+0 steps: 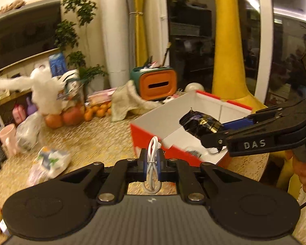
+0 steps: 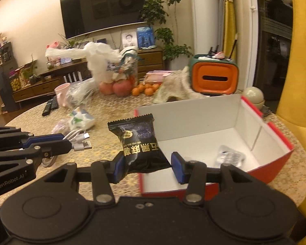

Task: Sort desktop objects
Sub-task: 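Carry the white cable and black candy with both tools into the shoebox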

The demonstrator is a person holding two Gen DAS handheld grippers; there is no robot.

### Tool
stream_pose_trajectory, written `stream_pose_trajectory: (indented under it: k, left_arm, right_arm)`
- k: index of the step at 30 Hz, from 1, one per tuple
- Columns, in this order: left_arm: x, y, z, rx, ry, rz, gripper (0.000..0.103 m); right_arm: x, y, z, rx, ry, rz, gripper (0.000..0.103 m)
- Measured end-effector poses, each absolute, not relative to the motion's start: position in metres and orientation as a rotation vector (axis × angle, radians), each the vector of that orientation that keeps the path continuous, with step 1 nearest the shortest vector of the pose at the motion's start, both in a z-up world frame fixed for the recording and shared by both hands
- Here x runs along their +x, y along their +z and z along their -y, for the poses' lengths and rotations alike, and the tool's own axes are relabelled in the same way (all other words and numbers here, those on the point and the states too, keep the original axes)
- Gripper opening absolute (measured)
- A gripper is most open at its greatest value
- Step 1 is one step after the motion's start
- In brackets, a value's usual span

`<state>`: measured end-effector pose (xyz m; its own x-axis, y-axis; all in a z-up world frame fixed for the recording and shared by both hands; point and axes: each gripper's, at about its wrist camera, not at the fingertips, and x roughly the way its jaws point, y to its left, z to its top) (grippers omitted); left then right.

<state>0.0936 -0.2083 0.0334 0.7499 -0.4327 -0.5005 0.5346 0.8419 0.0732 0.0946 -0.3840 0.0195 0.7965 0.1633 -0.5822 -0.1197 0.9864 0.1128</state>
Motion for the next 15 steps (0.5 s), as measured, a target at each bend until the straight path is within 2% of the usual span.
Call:
stream_pose_trajectory:
  k: [15]
  left_arm:
    - [0.143,0.03,0.287,0.302,-0.614,-0.503,0.008]
  right_arm:
    - [0.12,0.001,0.441,0.058,0.049,-0.675,0.047]
